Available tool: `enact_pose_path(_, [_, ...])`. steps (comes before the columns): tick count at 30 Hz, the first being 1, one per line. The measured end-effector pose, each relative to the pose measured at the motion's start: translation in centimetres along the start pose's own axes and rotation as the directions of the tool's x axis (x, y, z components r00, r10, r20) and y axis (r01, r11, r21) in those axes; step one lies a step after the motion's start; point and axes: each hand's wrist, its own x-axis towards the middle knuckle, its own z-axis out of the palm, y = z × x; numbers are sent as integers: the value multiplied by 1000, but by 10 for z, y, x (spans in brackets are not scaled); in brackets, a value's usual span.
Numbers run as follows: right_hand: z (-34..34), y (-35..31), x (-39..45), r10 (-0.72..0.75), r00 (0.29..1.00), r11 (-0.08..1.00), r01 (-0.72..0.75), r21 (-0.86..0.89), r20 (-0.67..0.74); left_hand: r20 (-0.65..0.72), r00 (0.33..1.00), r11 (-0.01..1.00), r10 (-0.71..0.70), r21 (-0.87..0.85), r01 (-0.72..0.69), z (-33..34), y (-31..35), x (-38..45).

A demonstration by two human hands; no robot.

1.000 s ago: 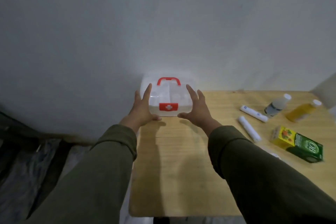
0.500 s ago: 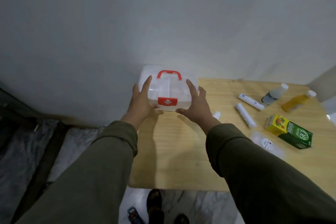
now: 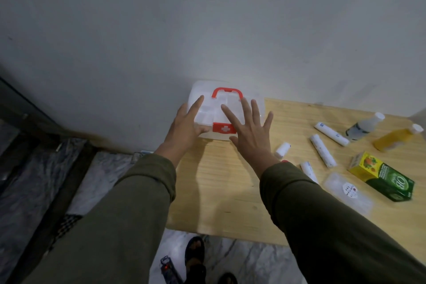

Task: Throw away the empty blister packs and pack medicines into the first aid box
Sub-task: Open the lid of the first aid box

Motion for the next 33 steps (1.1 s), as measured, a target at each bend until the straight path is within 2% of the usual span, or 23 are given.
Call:
enact_pose_path(4, [1,1,3,-26,999,999,26,-36,-25,2,1000,1000,10,3,-10,1,-3,0])
enact_pose_path(9, [-7,11,-3,-99,994,995,97,-34,-44,-27,999,996,34,-87,-36,-1,-5,-2])
enact_pose_path(16, [-24,18,0,-147,986,989,144,-37,-76,-63,997,988,-53,-151,43,-3,-2,3])
enact_pose_path(26, [-50,34,13,-153,966,988,146,-48,-210,-56,993,966,-107,-243,90,1,6,15])
enact_pose_path(33, [-71,41,45,-140,949,990,132,-46,-283,-16,994,973,-112,-204,106,1,7,28])
